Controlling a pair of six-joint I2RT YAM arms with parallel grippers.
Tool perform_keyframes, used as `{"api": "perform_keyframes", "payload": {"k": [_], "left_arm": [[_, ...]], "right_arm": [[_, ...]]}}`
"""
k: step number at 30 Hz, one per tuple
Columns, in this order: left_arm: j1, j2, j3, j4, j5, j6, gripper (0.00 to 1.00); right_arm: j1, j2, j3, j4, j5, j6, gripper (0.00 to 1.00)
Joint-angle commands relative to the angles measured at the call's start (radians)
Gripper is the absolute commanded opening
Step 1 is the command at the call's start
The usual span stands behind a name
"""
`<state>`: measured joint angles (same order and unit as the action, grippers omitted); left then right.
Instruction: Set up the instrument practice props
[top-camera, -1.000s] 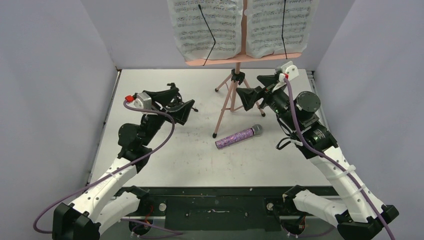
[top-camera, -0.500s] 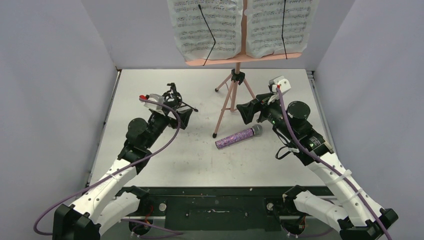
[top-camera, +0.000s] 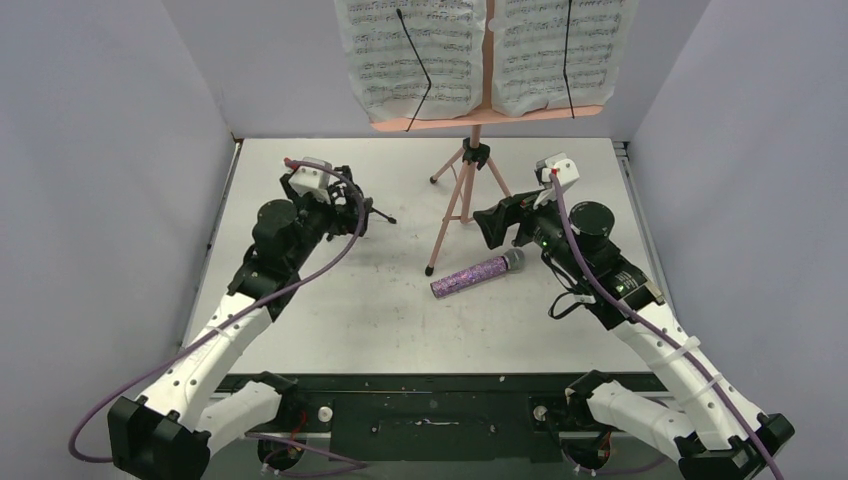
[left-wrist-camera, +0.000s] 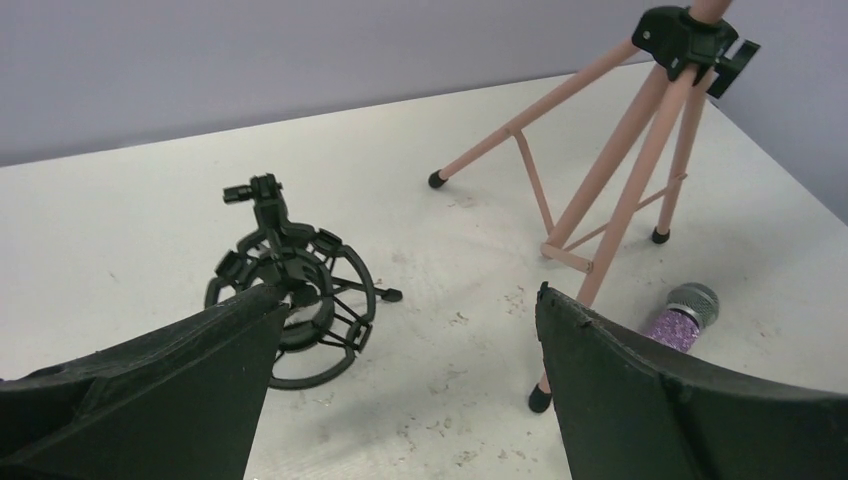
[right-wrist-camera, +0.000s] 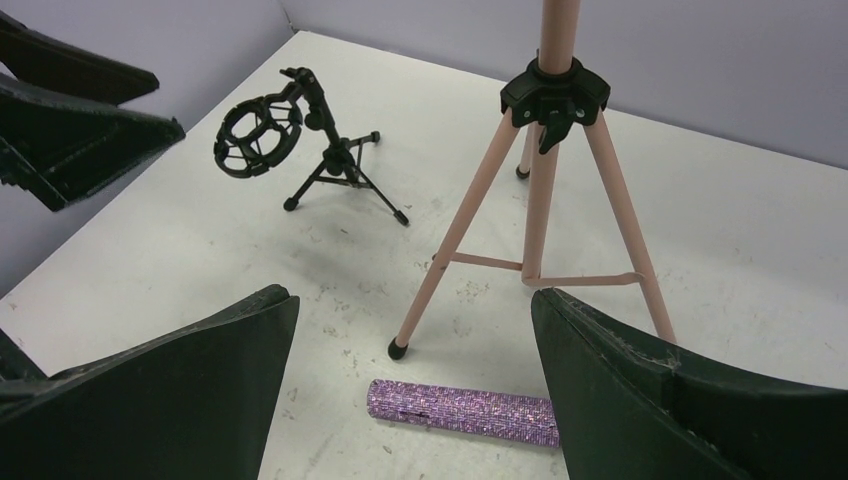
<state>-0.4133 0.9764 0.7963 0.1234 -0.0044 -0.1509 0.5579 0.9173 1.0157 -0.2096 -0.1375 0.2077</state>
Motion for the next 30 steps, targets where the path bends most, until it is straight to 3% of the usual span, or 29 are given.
{"api": "perform_keyframes", "payload": {"k": [1,11,19,29,30], "left_arm": [[0.032,0.065,0.183,-0.174,-0.04,0.059,0.96],[0.076,0.279,0.451,-0.445,-0.081,-0.007,0.96],[0.099,0.408,0.532,-0.443,-0.126,-0.099,0.96],[0.129,0.56,0.6,-0.421,-0.139,-0.084,1.0],[0.134,0.582,0.611,-0.427,-0.144,-0.082,0.94]], "right_arm": [[0.003,0.013,0.017,-0.01,0.029,0.019,0.9],[0.002,0.025,0.037,-0.049,0.047,0.027,0.9],[0.002,0.029,0.049,-0.078,0.049,0.035,0.9],[0.002,0.019,0.049,-0.088,0.061,0.045,0.9],[0.002,0.016,0.047,-0.089,0.063,0.05,0.9]]}}
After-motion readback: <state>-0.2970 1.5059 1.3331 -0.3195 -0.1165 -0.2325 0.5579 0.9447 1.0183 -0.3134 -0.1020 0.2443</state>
